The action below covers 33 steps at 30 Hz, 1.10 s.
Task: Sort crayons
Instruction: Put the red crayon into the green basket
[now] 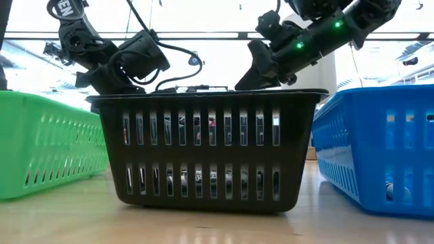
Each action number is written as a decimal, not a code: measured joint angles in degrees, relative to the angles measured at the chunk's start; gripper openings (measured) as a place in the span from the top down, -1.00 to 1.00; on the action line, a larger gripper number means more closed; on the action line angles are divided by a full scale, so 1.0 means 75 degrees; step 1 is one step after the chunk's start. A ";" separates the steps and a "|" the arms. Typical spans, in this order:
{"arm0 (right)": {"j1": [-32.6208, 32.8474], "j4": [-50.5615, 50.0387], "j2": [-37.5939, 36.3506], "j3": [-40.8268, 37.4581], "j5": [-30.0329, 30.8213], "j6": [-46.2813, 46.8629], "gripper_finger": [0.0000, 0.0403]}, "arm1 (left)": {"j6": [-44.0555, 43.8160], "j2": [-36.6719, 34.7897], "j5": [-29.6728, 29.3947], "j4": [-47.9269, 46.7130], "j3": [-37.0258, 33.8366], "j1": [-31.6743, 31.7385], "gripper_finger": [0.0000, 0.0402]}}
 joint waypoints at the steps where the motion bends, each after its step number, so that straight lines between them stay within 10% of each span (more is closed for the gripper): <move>1: 0.0000 -0.0092 0.0000 0.0000 0.0000 0.0011 0.45 | 0.0055 -0.0061 -0.0028 -0.0037 -0.0005 -0.0029 0.91; 23: -0.0472 -0.1723 -0.0006 0.0006 -0.0388 0.1630 0.45 | 0.0873 -0.2461 -0.0143 -0.0950 -0.0026 -0.1479 0.91; 33: -0.0472 -0.1721 -0.0006 0.0006 -0.0388 0.1633 0.45 | 0.0348 -0.3216 0.2063 -0.1568 -0.0026 -0.2433 0.83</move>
